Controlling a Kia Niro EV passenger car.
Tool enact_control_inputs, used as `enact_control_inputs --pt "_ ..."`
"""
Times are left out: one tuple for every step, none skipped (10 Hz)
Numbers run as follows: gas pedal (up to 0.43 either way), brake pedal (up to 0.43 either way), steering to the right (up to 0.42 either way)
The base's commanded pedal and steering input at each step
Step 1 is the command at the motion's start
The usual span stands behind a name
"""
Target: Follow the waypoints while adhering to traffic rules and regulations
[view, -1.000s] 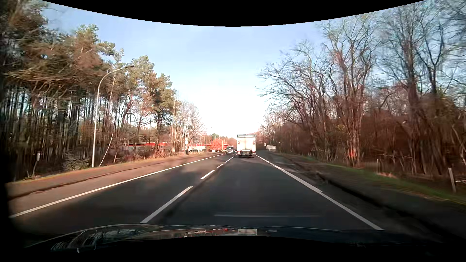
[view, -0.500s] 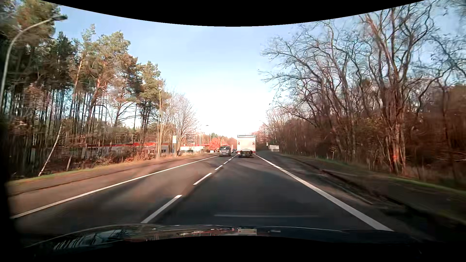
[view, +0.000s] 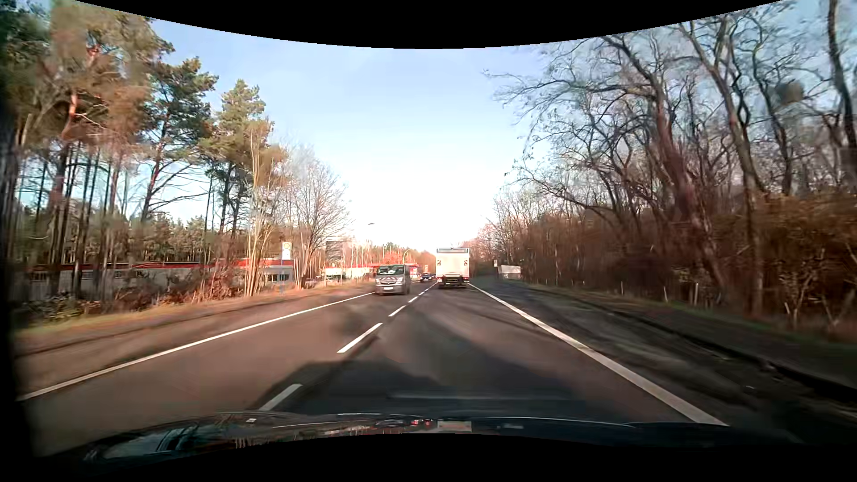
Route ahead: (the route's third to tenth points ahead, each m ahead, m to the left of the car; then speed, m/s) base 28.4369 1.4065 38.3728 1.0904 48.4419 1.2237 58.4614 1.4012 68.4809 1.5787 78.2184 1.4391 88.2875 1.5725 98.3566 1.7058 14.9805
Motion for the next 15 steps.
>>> enact_control_inputs --pt "0.177 0.0 0.0" --pt "0.177 0.0 0.0" --pt "0.177 0.0 0.0" --pt "0.177 0.0 0.0" --pt "0.177 0.0 0.0" --pt "0.177 0.0 0.0" --pt "0.177 0.0 0.0" --pt "0.177 0.0 0.0" --pt "0.177 0.0 0.0" --pt "0.177 0.0 0.0" --pt "0.177 0.0 0.0" --pt "0.177 0.0 0.0" --pt "0.177 0.0 0.0" --pt "0.177 0.0 0.0" --pt "0.177 0.0 0.0"
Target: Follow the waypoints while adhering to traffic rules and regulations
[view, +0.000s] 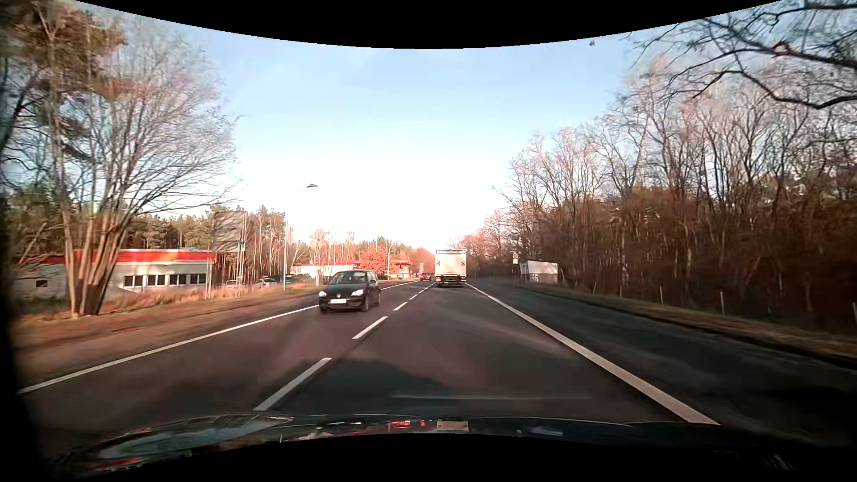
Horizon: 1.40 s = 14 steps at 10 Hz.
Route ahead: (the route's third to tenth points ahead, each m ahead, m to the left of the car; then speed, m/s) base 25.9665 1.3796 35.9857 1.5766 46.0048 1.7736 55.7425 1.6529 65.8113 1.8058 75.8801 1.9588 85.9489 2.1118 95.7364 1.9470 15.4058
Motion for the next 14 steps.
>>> enact_control_inputs --pt "0.177 0.0 0.0" --pt "0.177 0.0 -0.001" --pt "0.177 0.0 -0.001" --pt "0.177 0.0 -0.001" --pt "0.177 0.0 -0.001" --pt "0.177 0.0 -0.001" --pt "0.177 0.0 -0.001" --pt "0.177 0.0 0.0" --pt "0.177 0.0 0.0" --pt "0.177 0.0 -0.001" --pt "0.177 0.0 -0.001" --pt "0.177 0.0 0.0" --pt "0.177 0.0 -0.001" --pt "0.177 0.0 -0.001"
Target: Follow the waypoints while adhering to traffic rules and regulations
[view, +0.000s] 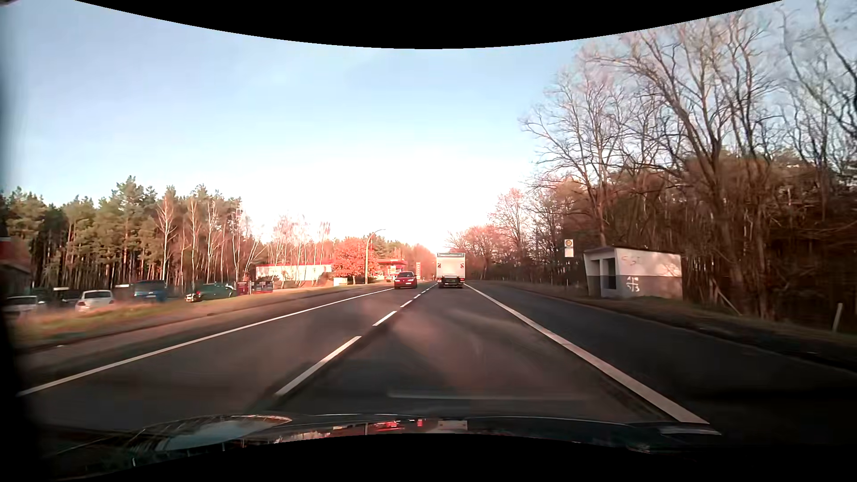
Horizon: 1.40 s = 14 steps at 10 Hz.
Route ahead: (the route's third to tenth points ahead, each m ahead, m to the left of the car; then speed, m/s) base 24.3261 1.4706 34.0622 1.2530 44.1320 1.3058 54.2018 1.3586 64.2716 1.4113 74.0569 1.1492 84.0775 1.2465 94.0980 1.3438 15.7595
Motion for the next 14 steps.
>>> enact_control_inputs --pt "0.177 0.0 0.0" --pt "0.177 0.0 -0.001" --pt "0.177 0.0 -0.001" --pt "0.177 0.0 -0.001" --pt "0.177 0.0 -0.001" --pt "0.177 0.0 -0.001" --pt "0.189 0.0 -0.001" --pt "0.189 0.0 -0.001" --pt "0.189 0.0 -0.001" --pt "0.189 0.0 -0.001" --pt "0.189 0.0 -0.001" --pt "0.197 0.0 0.0" --pt "0.197 0.0 -0.001" --pt "0.197 0.0 -0.001"
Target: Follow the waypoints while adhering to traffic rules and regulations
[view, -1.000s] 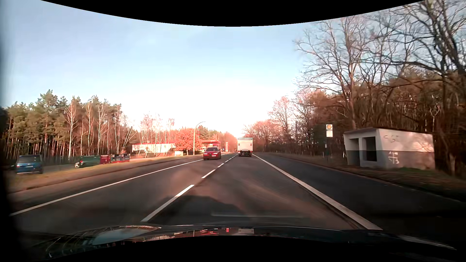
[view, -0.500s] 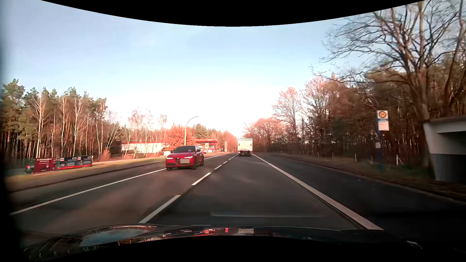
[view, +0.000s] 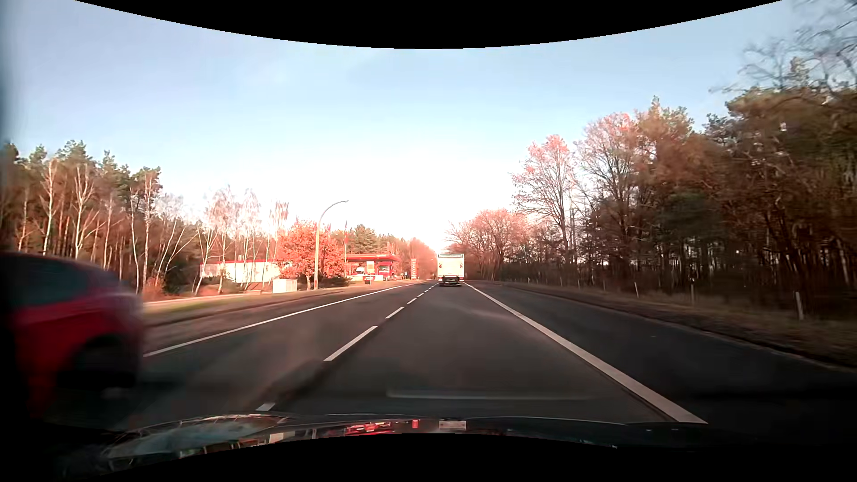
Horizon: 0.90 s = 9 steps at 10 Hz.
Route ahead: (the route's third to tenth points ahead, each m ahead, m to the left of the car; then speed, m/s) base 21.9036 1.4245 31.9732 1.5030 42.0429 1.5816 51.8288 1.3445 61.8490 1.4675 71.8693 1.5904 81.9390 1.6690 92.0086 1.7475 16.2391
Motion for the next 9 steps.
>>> enact_control_inputs --pt "0.197 0.0 0.0" --pt "0.197 0.0 -0.001" --pt "0.197 0.0 -0.001" --pt "0.197 0.0 -0.001" --pt "0.197 0.0 -0.001" --pt "0.197 0.0 0.0" --pt "0.197 0.0 0.0" --pt "0.197 0.0 0.0" --pt "0.209 0.0 0.001"
